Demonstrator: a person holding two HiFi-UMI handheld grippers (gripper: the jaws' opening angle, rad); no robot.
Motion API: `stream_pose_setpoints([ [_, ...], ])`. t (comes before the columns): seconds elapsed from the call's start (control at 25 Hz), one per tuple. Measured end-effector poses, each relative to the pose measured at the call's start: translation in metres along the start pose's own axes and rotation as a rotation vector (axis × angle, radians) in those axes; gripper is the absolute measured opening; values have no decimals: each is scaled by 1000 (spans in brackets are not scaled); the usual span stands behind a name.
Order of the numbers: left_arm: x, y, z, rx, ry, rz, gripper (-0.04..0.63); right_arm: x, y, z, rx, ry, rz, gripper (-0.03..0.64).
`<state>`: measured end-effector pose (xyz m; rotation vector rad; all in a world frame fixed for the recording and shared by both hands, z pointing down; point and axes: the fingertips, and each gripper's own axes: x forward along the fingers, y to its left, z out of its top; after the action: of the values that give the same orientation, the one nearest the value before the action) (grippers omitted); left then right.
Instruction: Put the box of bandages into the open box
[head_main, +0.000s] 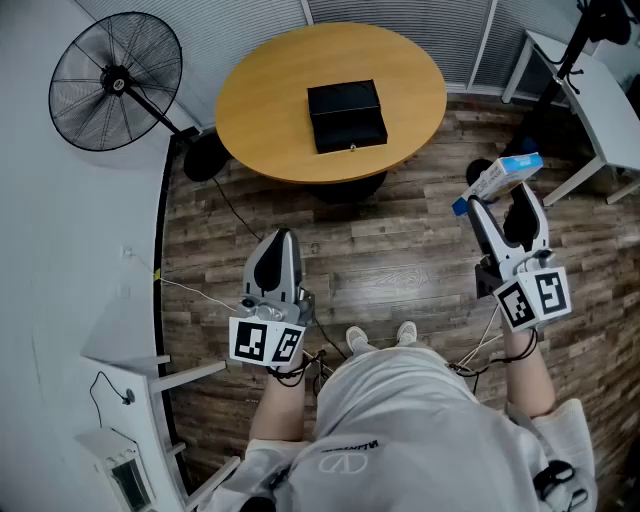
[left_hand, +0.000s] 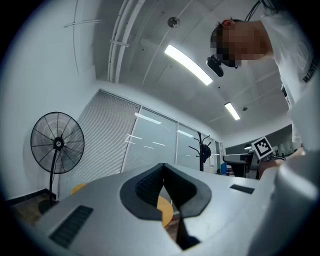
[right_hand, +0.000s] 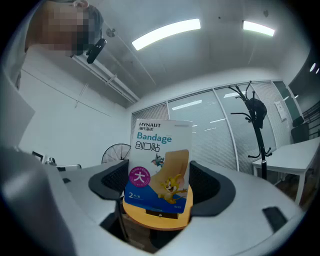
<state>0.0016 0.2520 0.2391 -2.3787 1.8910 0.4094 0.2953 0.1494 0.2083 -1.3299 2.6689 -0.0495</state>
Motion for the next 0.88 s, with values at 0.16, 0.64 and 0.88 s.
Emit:
stream_pose_setpoints([
  [0.16, -1, -3, 1, 9, -2, -4, 8, -1, -1, -1, -3, 4, 3, 399],
  [0.64, -9, -1, 7, 11, -7, -7, 8, -2, 8, 7, 13, -7, 14, 400],
  [0.88, -17, 5, 8, 2, -8, -7, 8, -2, 16, 5, 5, 7, 18, 400],
])
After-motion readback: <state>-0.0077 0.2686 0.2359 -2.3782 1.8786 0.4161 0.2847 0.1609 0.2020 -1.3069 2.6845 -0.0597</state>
